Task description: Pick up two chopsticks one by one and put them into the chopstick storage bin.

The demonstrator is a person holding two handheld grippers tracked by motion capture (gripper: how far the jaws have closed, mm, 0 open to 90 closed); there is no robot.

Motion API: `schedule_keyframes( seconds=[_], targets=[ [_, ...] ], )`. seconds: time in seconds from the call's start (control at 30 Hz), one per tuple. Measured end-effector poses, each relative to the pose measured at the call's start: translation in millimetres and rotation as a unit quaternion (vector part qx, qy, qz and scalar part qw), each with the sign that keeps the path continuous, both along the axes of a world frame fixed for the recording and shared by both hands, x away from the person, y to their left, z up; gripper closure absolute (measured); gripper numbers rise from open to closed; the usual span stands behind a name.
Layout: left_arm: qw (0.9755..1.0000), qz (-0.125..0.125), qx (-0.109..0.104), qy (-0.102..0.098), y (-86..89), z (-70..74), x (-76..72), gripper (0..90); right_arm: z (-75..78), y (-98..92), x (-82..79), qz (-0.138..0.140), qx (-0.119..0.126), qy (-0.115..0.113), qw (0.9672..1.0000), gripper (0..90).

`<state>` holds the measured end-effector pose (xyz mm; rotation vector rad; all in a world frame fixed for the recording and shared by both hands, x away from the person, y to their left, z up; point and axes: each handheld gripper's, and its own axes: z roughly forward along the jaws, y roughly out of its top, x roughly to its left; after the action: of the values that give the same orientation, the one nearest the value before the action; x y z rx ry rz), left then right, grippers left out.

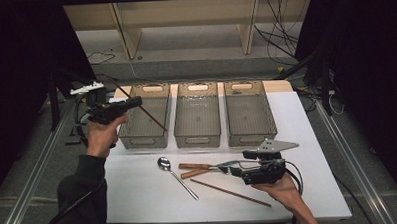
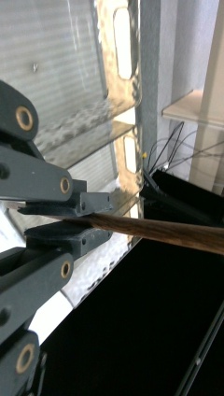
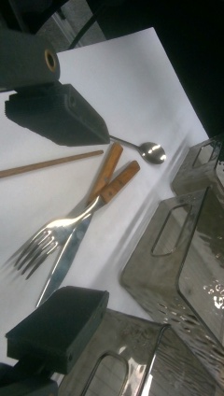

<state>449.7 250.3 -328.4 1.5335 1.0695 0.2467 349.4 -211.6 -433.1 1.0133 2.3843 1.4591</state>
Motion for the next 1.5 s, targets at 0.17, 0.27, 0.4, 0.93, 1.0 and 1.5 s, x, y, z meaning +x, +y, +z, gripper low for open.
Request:
schedule_keyframes(
  seconds=[0.17, 0.27, 0.4, 0.93, 1.0, 1.5],
  targets=[
    [0.9994, 0.026, 0.02, 0.008, 7.2, -5.6, 12.6, 84.6, -1.0, -4.3, -1.3, -0.008, -0.001, 0.0, 1.0, 18.8],
    [0.9986, 0.041, 0.029, 0.018, 11.2, -12.4, 21.2, 84.5, -1.5, -6.3, -1.5, -0.011, 0.001, 0.002, 0.9999, 17.6],
    [0.9967, 0.062, 0.045, 0.027, 12.1, -23.0, 31.7, 84.5, -2.7, -8.6, -1.9, -0.017, 0.005, 0.001, 0.9999, 17.0],
    [0.9946, 0.061, 0.058, 0.061, 0.3, -40.3, 47.3, 84.2, -5.4, -11.7, -3.0, -0.019, 0.007, 0.005, 0.9998, 16.6],
    [0.9945, 0.057, 0.06, 0.064, -2.7, -41.6, 48.1, 84.2, -5.4, -11.8, -3.0, -0.018, 0.007, 0.005, 0.9998, 16.6],
    [0.9915, 0.031, 0.078, 0.099, -14.1, -45.5, 54.4, 84.2, -6.1, -14.3, -3.5, -0.019, 0.004, 0.007, 0.9998, 16.7]
  ],
)
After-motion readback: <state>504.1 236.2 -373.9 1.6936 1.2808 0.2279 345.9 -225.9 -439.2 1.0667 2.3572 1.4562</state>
